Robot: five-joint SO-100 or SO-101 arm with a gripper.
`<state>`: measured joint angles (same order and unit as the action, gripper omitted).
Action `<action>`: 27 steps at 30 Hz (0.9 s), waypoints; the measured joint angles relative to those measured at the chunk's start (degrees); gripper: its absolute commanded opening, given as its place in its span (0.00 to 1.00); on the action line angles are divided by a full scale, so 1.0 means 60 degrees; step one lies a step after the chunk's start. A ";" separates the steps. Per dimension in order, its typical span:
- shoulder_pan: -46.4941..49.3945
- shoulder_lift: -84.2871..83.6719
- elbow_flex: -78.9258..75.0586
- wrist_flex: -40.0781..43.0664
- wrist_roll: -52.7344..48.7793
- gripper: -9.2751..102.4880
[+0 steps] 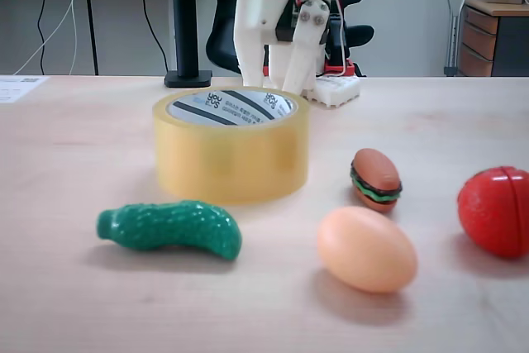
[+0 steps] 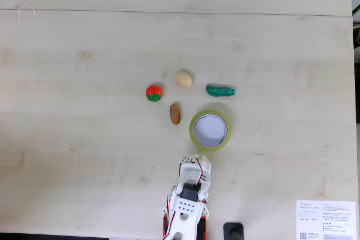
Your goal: Grasp a cucumber and put it in the hole.
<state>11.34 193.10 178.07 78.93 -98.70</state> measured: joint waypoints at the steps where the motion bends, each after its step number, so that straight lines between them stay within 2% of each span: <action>1: 0.0000 0.0000 0.0000 0.0000 0.0000 0.08; 27: 0.0000 0.0000 -0.0454 0.0015 -0.0073 0.08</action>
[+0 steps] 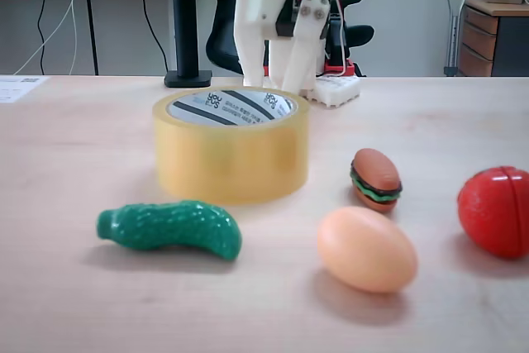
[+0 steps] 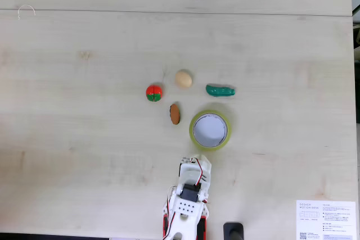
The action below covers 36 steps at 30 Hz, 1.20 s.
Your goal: Grasp a cucumber and put it in the hole.
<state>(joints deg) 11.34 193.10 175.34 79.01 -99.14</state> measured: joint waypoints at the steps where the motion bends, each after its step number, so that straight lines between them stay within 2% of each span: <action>1: 0.0000 0.0000 -0.0146 -0.0088 0.0000 0.08; 17: 0.0000 -0.0615 -0.3149 -0.0205 0.0498 0.08; 31: -0.0015 -0.7280 -0.8467 -0.0615 0.0454 0.08; 36: -0.0015 -1.0020 -1.0635 -0.1069 -0.0425 0.08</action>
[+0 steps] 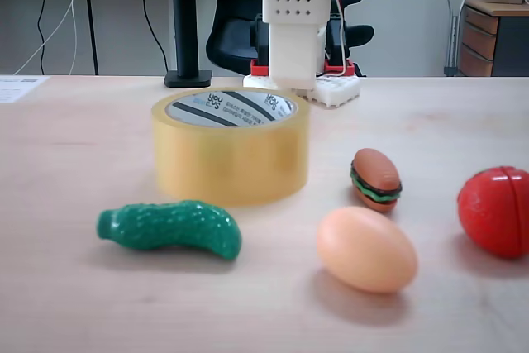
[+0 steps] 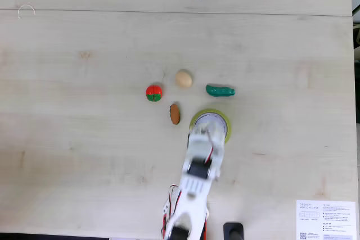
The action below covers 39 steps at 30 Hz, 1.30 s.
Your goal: Grasp a cucumber and put it in the hole.
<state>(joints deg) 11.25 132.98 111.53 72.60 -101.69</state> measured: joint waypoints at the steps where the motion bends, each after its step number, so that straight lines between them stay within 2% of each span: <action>1: 0.0000 -0.0498 -0.0381 -0.0117 -0.0103 0.08; 9: 0.0000 -0.3472 -0.2271 -0.1406 -0.1436 0.08; 21: 0.0000 -0.5537 -0.2314 -0.2769 -0.6021 0.08; 33: -0.0205 -0.7192 -0.2314 -0.2974 -0.8247 0.08; 39: -0.0322 -0.7529 -0.2314 -0.3076 -0.8496 0.17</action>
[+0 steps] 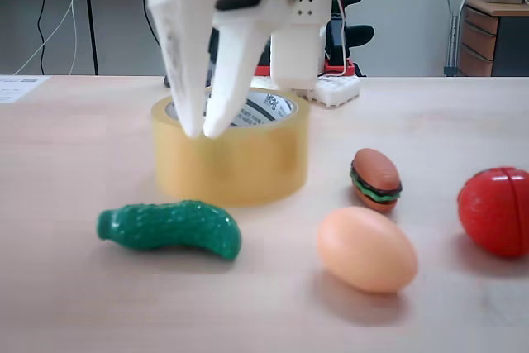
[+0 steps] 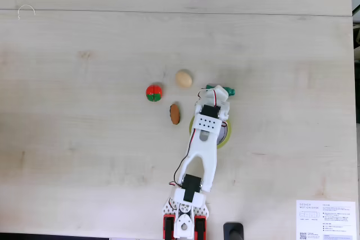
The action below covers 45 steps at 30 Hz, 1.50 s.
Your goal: Grasp a cucumber and put it in the hole.
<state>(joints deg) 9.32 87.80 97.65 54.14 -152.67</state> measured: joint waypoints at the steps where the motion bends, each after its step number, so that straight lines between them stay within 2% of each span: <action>1: 0.0000 -0.0059 0.0000 -0.0073 0.0000 0.18; 6: 0.0000 -0.0278 0.0000 -0.0513 0.0000 0.20; 9: 0.0000 -0.0381 0.0000 -0.0601 0.0000 0.18; 12: 0.0000 -0.0542 0.0000 -0.0718 0.0000 0.22; 22: 0.0000 -0.0850 0.0000 -0.1274 0.0000 0.25; 45: 0.0308 -0.2329 -0.0674 -0.1611 -0.0542 0.22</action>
<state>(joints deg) 11.16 73.83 93.60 44.47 -155.92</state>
